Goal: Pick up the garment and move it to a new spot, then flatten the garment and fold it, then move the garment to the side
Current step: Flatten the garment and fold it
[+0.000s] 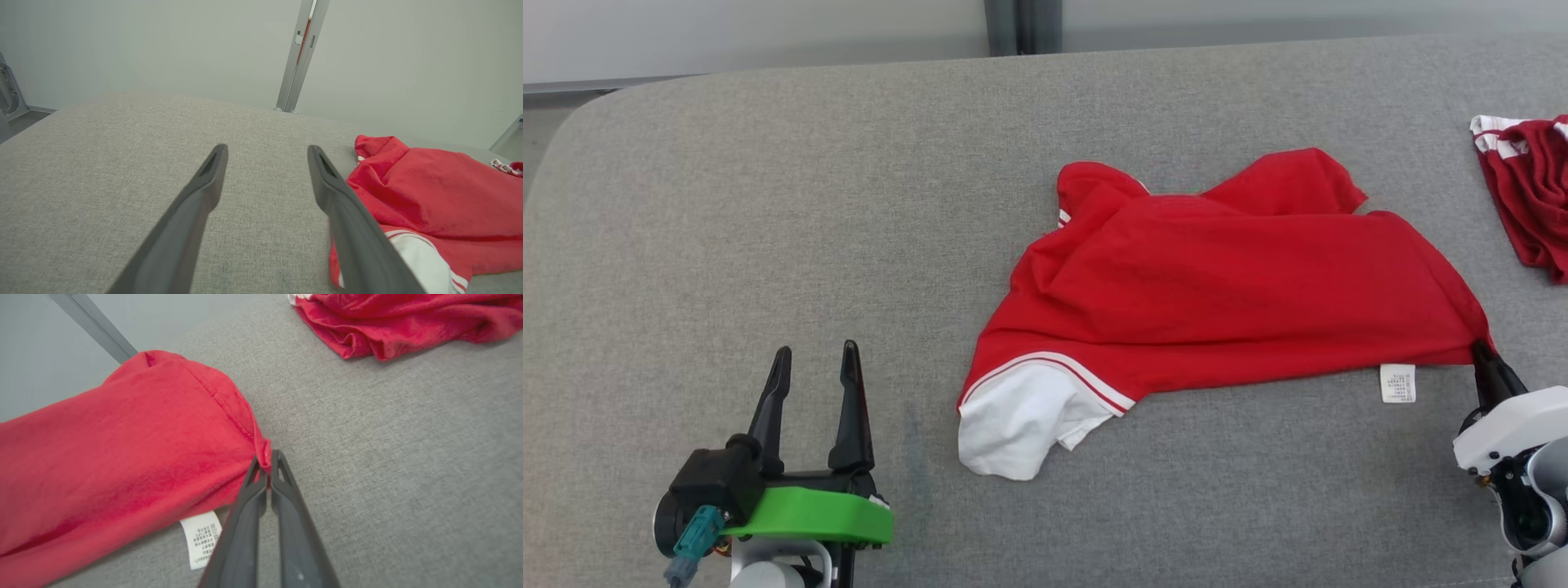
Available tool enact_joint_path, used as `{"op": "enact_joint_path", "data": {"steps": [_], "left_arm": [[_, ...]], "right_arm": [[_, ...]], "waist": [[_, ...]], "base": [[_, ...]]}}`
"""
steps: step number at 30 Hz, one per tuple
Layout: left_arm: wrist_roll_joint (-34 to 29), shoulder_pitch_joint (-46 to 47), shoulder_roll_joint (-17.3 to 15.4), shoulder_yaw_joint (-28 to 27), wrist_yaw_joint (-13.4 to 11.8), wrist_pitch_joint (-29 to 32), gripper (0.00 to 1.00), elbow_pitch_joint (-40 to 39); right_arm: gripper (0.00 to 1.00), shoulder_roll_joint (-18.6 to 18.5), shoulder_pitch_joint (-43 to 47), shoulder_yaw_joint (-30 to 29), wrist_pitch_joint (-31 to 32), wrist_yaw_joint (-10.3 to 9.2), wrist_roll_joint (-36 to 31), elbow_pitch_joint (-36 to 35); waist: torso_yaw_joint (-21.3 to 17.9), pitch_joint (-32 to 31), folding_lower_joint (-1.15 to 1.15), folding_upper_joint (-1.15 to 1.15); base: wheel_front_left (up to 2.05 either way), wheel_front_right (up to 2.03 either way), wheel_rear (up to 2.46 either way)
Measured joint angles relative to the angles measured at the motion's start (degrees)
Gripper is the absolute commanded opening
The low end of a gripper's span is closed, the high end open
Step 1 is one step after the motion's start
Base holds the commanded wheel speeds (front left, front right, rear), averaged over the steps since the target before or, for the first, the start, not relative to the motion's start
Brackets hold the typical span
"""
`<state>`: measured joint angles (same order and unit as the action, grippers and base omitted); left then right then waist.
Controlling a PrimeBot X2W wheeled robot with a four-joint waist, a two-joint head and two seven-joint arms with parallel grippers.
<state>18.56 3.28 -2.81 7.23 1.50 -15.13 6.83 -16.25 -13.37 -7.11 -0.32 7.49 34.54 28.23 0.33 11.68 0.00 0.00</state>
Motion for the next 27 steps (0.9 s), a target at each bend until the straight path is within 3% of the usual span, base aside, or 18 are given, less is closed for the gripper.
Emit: {"op": "enact_joint_path", "data": {"steps": [4,6,7,16,20,27], "left_arm": [[-0.1,0.1,0.0,0.0,0.2,0.0,1.00,0.4],[-0.3,0.3,0.0,0.1,0.5,0.0,1.00,0.8],[-0.3,0.3,0.0,0.3,0.6,0.0,1.00,1.0],[-3.4,5.5,-0.8,6.2,4.3,1.0,1.00,9.0],[-3.1,11.6,-1.7,9.9,5.4,4.6,1.00,14.1],[0.6,20.5,-4.0,17.1,5.8,13.0,1.00,24.1]], "right_arm": [[0.00,1.1,1.1,-2.5,0.8,-0.01,-1.7,-1.0],[0.47,1.9,1.3,-3.3,0.7,0.00,-2.5,-1.8],[1.00,2.3,1.3,-3.4,0.7,0.00,-2.6,-2.0],[1.00,1.9,3.3,-3.1,-1.2,-0.01,-2.3,-9.3],[1.00,1.1,4.4,-2.8,-2.4,-0.02,-1.7,-14.4],[1.00,2.7,4.4,0.8,-2.7,-0.01,-0.5,-21.1]], "waist": [[-0.5,0.4,0.00,0.00],[-0.7,0.4,0.00,0.00],[-0.8,0.4,0.00,0.00],[-2.9,-0.6,0.00,0.00],[-4.2,-0.8,0.00,0.00],[-6.9,0.2,0.00,0.00]], "base": [[0.00,0.00,0.00],[0.00,0.00,0.00],[0.00,0.00,0.00],[0.00,0.00,0.00],[0.00,0.00,0.00],[0.00,0.00,0.00]]}}
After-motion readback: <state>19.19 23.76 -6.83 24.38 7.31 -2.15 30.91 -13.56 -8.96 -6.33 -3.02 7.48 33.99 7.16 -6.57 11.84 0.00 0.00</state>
